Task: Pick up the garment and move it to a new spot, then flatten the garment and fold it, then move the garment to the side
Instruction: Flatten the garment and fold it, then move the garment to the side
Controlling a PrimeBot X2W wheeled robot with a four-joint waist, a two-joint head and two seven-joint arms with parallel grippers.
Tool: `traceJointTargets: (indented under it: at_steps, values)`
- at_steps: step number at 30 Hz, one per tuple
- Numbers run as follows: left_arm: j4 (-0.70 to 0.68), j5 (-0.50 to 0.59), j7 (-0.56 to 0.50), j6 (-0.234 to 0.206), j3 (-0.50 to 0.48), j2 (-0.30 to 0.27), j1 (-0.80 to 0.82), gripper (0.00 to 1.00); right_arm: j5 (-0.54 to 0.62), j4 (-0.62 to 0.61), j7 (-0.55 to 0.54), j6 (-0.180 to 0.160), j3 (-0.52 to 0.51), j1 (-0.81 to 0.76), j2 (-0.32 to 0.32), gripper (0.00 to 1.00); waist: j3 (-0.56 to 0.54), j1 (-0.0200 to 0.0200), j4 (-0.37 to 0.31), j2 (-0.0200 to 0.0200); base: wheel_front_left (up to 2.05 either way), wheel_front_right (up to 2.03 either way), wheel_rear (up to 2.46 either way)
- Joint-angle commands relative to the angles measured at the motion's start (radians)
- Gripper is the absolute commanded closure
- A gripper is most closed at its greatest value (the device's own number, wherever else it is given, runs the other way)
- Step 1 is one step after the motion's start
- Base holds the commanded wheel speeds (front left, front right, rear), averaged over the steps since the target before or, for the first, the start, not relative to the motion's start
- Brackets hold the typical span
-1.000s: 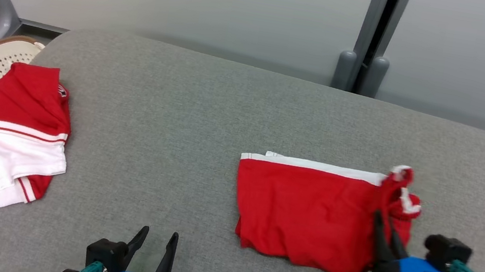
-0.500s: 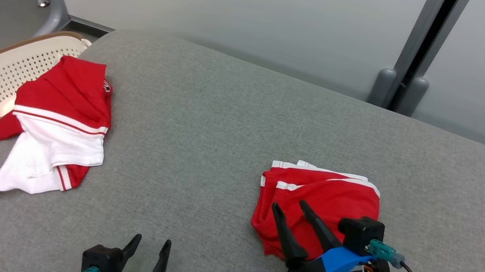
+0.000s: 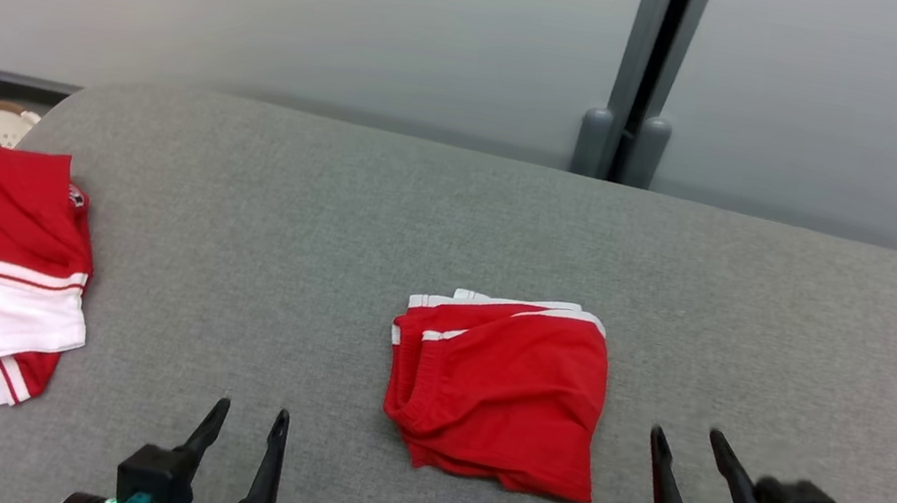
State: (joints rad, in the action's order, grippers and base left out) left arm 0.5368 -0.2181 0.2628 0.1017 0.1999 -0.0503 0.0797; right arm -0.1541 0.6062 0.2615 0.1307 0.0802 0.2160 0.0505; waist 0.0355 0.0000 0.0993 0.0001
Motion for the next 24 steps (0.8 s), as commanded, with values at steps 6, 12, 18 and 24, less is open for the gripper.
traceJointTargets:
  at_steps: [6, 12, 18, 24]
  values:
    - [-0.05, 0.045, 0.003, 0.0, -0.014, -0.001, -0.086, 0.0, 0.017, 0.012, 0.005, 0.0, -0.034, -0.112, 0.001, 0.0, -0.032, 0.0, -0.028, -0.0001, 0.0, 0.0, 0.0]
    - [-0.06, 0.036, 0.003, 0.002, -0.005, -0.001, -0.101, 0.0, -0.008, 0.024, 0.005, 0.0, -0.018, -0.125, 0.001, 0.0, -0.029, 0.0, -0.025, -0.0001, 0.0, 0.0, 0.0]
    - [-0.059, 0.03, 0.003, 0.008, 0.015, 0.0, -0.063, 0.0, -0.057, 0.051, 0.005, 0.0, 0.039, -0.037, 0.001, 0.0, 0.002, 0.0, -0.004, -0.0001, 0.0, 0.0, 0.0]
    - [-0.034, -0.003, 0.003, 0.02, 0.041, -0.001, -0.041, 0.0, -0.079, 0.12, 0.005, 0.0, 0.06, 0.111, 0.002, 0.0, 0.034, 0.0, 0.056, -0.0001, 0.0, 0.0, 0.0]
